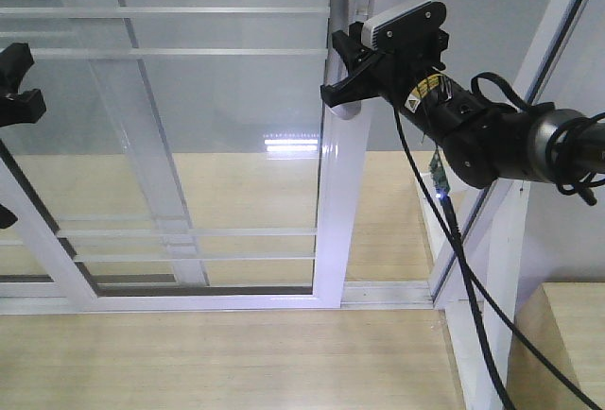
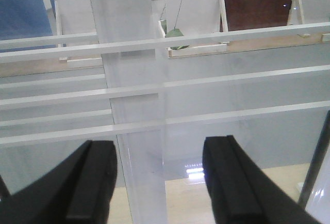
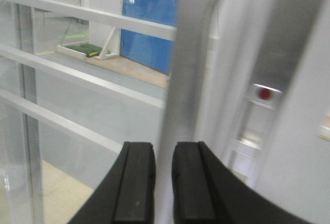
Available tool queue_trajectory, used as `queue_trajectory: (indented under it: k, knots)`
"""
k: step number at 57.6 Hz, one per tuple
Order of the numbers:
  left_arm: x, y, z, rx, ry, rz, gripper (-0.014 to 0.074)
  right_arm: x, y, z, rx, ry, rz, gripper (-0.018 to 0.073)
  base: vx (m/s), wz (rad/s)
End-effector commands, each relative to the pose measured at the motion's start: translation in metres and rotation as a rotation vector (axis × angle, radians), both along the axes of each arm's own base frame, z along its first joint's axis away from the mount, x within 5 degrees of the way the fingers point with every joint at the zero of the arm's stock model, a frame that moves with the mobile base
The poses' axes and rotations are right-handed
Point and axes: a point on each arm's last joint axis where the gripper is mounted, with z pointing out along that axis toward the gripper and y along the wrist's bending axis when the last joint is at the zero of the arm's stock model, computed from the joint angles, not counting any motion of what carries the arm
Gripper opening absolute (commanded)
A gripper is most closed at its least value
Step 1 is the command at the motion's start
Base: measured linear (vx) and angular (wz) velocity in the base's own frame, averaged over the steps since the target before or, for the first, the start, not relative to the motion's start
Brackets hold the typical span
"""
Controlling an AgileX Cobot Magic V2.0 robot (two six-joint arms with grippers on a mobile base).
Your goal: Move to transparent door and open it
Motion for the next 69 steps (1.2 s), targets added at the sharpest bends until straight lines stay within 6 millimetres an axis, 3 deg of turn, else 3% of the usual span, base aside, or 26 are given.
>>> queue_trajectory:
  k: [1, 15, 30, 37, 46, 52, 59, 69]
  knots:
    - [0.000, -0.001, 0.023, -0.022, -0.127, 0.004, 0.0499, -0.007, -0.006, 0.051, 0.054, -0.140, -0.013, 0.0211, 0.00, 0.00]
    - [0.000, -0.002, 0.018, 0.042, -0.076, -0.021, 0.0499, -0.034, -0.021, 0.099, -0.019, -0.062, -0.073, 0.0194, 0.00, 0.00]
    - [-0.003, -0.018, 0.017, 0.033, -0.071, -0.091, 0.0453, -0.077, -0.044, 0.143, -0.103, 0.057, -0.156, -0.0014, 0.00, 0.00]
    - [-0.005, -0.031, 0.018, 0.013, -0.084, -0.149, 0.0414, -0.098, -0.055, 0.156, -0.126, 0.115, -0.192, -0.0008, 0.00, 0.00]
    - [-0.006, -0.043, 0.024, -0.078, -0.140, -0.187, 0.0400, -0.132, -0.066, 0.149, -0.109, 0.085, -0.182, -0.0006, 0.00, 0.00]
    - [0.002, -0.046, 0.023, -0.128, -0.192, -0.186, 0.0400, -0.155, -0.074, 0.129, -0.116, 0.107, -0.177, -0.0006, 0.00, 0.00]
    - [0.019, -0.052, 0.010, -0.154, -0.179, -0.189, 0.0409, -0.183, -0.083, 0.109, -0.126, 0.131, -0.177, -0.0006, 0.00, 0.00]
    - [0.040, -0.066, -0.010, -0.147, -0.217, -0.277, 0.0461, -0.207, -0.092, 0.102, -0.117, 0.106, -0.178, -0.0006, 0.00, 0.00]
